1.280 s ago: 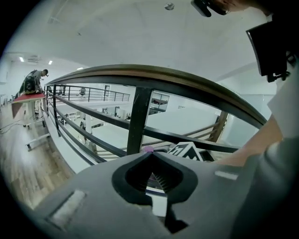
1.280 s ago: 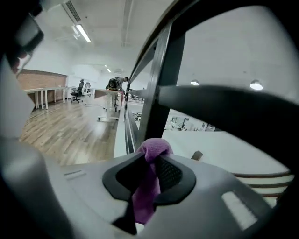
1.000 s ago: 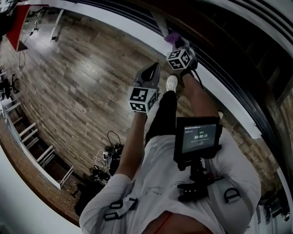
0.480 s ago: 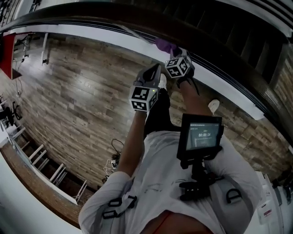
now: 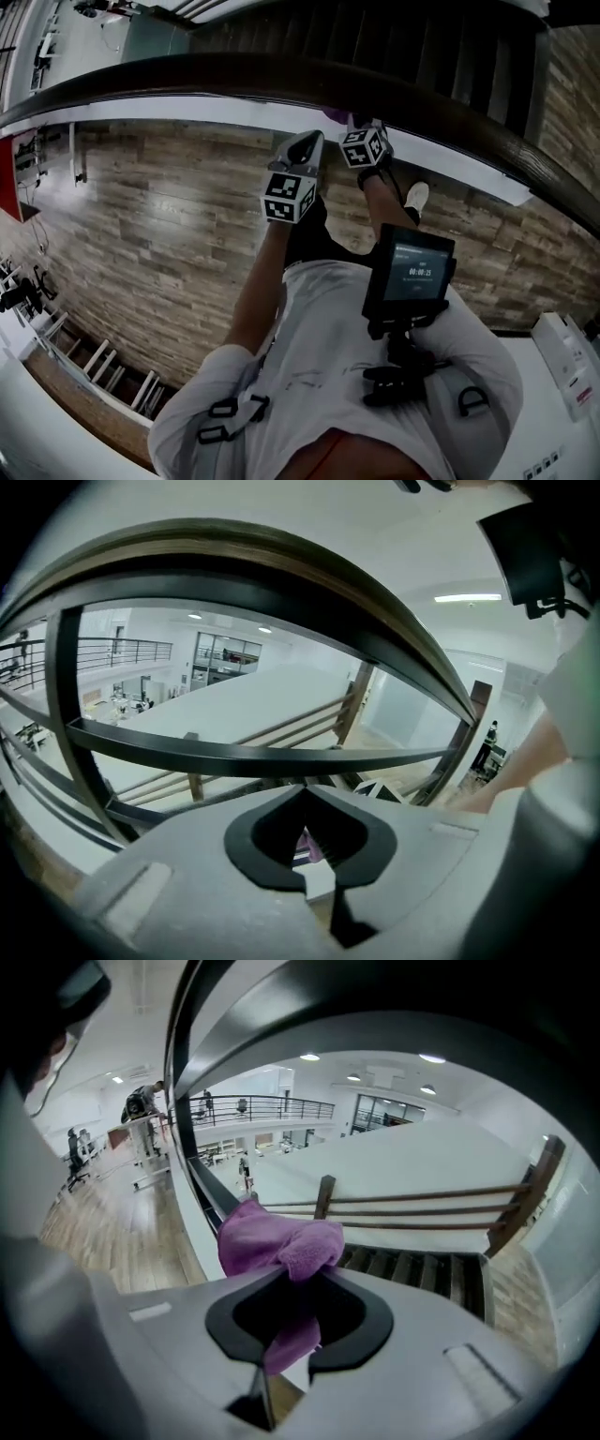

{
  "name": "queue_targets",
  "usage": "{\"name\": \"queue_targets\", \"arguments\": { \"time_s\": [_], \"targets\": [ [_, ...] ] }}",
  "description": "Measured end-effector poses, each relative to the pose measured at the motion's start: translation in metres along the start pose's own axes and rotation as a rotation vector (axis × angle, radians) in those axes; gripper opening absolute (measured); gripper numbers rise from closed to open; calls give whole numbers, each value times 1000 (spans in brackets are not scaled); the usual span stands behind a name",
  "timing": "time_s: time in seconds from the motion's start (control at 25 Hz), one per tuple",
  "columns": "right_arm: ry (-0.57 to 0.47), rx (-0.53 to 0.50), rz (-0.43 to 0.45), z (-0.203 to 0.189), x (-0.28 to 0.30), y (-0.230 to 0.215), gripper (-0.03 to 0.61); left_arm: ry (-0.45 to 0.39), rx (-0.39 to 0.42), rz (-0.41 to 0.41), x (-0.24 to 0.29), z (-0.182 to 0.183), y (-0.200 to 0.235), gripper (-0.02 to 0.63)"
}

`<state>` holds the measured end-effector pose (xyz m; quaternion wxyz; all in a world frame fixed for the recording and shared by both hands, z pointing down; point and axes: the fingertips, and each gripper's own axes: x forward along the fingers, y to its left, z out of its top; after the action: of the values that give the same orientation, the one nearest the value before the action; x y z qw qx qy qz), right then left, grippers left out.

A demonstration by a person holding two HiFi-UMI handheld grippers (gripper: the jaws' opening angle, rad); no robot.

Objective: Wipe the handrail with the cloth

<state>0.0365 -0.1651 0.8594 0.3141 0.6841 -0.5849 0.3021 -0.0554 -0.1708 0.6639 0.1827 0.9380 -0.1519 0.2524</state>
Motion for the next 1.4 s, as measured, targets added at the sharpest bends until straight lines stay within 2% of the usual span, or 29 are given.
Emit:
{"name": "queue_targets", "arguments": {
  "time_s": [0.4, 0.52, 0.64, 0.88, 1.0, 1.24, 1.4],
  "targets": [
    [30, 253, -186, -83, -58, -134, 54, 93, 95, -181, 56, -8, -108, 2],
    [31, 314, -247, -129, -89, -190, 54, 118, 142, -236, 78, -13, -169, 2],
    [28, 345, -302, -164, -119, -243, 54, 140, 188, -297, 102, -12, -227, 2],
    [35, 384, -382, -180, -135, -276, 54, 162, 229, -405, 119, -11, -258, 2],
    [33, 406, -427, -191, -149, -307, 54, 171, 250, -448, 133, -7, -280, 2],
    [19, 453, -508, -271, -200, -408, 54, 191, 284, -520, 185, -24, -382, 2],
    [10, 481, -559, -309, -228, -469, 54, 192, 311, -585, 212, -30, -439, 2]
  ]
}}
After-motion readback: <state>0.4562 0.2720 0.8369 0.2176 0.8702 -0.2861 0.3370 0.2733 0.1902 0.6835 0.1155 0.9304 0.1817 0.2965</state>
